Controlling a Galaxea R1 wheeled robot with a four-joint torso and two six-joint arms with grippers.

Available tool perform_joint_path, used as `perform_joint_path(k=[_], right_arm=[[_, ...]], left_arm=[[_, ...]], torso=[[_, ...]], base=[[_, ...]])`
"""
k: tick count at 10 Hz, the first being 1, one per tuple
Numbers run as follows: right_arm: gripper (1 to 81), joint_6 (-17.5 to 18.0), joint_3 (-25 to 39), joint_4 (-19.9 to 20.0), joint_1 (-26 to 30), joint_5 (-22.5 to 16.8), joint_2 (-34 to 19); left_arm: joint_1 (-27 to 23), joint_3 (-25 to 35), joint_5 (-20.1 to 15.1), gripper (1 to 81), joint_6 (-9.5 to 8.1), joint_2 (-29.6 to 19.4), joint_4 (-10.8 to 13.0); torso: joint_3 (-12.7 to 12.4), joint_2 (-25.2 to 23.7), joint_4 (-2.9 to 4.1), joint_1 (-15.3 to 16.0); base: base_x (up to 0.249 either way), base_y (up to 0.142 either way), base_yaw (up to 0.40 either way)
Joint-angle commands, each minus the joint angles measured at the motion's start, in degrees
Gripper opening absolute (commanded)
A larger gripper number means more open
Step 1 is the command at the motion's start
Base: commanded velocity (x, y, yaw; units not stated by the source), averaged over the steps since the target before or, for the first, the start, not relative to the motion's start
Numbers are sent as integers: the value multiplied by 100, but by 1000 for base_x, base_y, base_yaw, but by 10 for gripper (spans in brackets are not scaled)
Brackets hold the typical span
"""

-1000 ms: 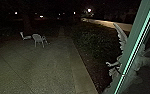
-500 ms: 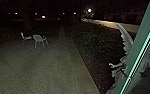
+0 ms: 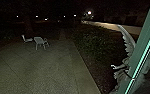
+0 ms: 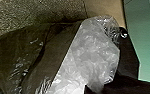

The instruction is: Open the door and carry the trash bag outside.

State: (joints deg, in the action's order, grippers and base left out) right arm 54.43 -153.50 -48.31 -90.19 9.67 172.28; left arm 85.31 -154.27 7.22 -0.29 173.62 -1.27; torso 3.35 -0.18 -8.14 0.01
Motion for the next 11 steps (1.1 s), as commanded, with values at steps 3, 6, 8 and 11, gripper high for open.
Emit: perform_joint_path(k=[3, 6, 8, 11], right_arm=[[811, -12, 15, -55, 215, -176, -7], [811, -20, 15, -56, 215, -176, 2], [811, -20, 15, -56, 216, -176, 2], [811, -20, 15, -56, 216, -176, 2]], left_arm=[[-273, 20, -291, 10, -6, -11, -5], [-273, 20, -291, 10, -6, -20, -5], [-273, 20, -291, 10, -6, -11, -5], [-273, 2, -291, 10, -6, -11, -5]], torso=[[0, 0, 0, 2], [0, -2, 0, -1], [0, 0, 0, 2], [0, -2, 457, 0]], base=[[73, 20, 0], [67, 0, 0], [0, 0, 0], [0, 0, 0]])
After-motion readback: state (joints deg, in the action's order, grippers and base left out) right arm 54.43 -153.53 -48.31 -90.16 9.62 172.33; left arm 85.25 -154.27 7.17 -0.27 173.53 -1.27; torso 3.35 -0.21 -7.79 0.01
